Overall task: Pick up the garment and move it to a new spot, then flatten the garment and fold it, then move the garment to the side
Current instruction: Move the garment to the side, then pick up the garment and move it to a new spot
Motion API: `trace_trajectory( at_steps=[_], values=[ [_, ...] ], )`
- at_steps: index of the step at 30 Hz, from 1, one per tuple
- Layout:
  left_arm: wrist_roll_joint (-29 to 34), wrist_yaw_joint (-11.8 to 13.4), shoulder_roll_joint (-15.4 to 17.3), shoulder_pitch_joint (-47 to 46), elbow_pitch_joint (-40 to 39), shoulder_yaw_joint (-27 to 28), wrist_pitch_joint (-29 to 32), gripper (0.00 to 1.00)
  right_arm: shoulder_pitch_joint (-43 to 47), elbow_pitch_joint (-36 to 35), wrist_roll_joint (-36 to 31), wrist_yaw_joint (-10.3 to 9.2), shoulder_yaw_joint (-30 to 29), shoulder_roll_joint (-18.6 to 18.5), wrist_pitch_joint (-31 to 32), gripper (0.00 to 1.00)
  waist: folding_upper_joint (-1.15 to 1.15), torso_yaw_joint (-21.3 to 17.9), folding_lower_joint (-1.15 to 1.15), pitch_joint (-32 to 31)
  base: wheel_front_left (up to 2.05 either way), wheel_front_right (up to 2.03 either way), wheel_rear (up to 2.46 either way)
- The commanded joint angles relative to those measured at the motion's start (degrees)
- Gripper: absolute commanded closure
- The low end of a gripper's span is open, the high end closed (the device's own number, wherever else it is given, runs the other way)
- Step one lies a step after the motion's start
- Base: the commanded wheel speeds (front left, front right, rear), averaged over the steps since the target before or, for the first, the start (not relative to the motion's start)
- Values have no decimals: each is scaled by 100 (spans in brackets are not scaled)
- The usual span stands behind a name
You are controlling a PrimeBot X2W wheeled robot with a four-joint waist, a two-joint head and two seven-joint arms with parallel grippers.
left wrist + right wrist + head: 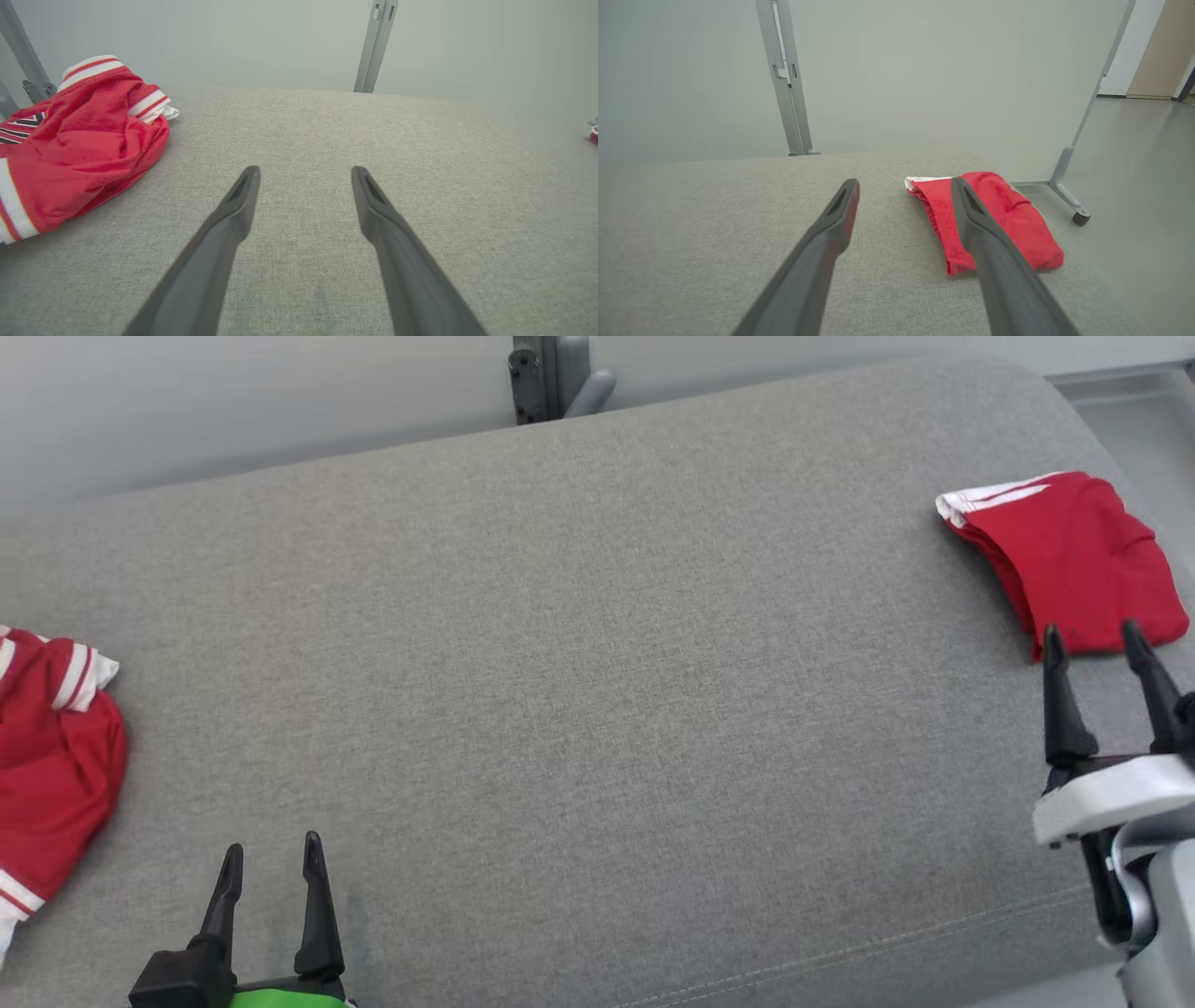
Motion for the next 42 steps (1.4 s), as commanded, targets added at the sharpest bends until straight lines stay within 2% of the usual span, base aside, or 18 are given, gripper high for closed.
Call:
trace_trajectory(
  at_steps=[1, 6, 11, 16, 42],
  values=[
    [-9, -33, 4, 43, 38, 15, -16, 0, 258, -220, -160, -10, -25, 150, -16, 0, 52, 330, 0, -489, 0, 0, 0],
    [52, -89, 5, -53, 199, 49, -15, 0, 977, -642, -634, -11, -32, 794, -16, 0, 52, 550, 0, -589, 0, 0, 0],
    [-52, -78, 2, -19, 369, 113, -15, 0, 1442, -716, -1251, -10, 147, 1123, -16, 0, 52, 691, 0, -711, 0, 0, 0],
    [-73, -70, 4, 122, 537, 192, -15, 0, 1698, -782, -1551, -10, 0, 1367, -17, 0, 52, 762, 0, -827, 0, 0, 0],
    [-39, -270, 3, 36, 687, 172, -15, 0, 1804, -782, -1377, -10, -103, 1495, -17, 0, 52, 869, 0, -825, 0, 0, 0]
  ],
)
